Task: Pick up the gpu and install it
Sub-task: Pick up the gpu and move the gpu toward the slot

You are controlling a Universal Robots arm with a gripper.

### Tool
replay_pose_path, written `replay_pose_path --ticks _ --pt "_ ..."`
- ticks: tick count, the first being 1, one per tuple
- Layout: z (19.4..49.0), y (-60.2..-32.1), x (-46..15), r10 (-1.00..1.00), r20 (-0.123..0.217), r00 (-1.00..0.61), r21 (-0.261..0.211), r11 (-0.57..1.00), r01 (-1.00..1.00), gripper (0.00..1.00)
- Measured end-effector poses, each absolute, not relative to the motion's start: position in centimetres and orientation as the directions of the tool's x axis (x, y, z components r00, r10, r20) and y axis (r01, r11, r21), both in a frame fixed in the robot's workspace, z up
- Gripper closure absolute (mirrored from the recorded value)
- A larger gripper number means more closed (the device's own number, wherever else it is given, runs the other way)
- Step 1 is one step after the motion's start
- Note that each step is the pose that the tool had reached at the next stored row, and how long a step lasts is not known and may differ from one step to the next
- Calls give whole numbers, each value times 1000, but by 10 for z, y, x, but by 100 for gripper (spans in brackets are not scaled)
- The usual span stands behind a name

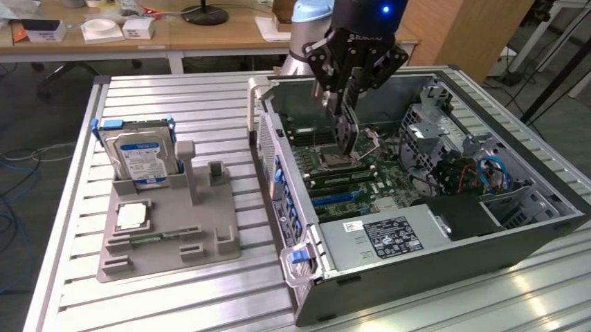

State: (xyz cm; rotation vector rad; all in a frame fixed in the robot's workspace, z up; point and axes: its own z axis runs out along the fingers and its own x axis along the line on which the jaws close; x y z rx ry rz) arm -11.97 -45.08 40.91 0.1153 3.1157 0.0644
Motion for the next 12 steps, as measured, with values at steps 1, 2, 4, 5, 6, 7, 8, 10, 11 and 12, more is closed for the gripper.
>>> replay_pose_path --ticks 1,2,4,5,6,7,8,10,11,12 --pt "409 -451 -117 74 -21 -997 42 996 73 74" --pt "409 -451 -115 74 -21 -997 42 996 73 74" --pt "409 -451 -108 74 -21 -997 42 996 73 74" --pt "409 -451 -104 74 -21 -997 42 996 73 74" --pt "409 -451 -101 74 -21 -997 42 996 73 74" --pt "409 -451 -99 74 -21 -997 42 996 73 74" --pt "409 -451 -97 74 -21 -997 42 996 73 74" --pt "409 -451 -92 74 -21 -997 42 996 73 74" --pt "409 -451 -90 74 -21 -997 42 996 73 74" --pt "409 -451 -87 74 -21 -997 42 996 73 74"
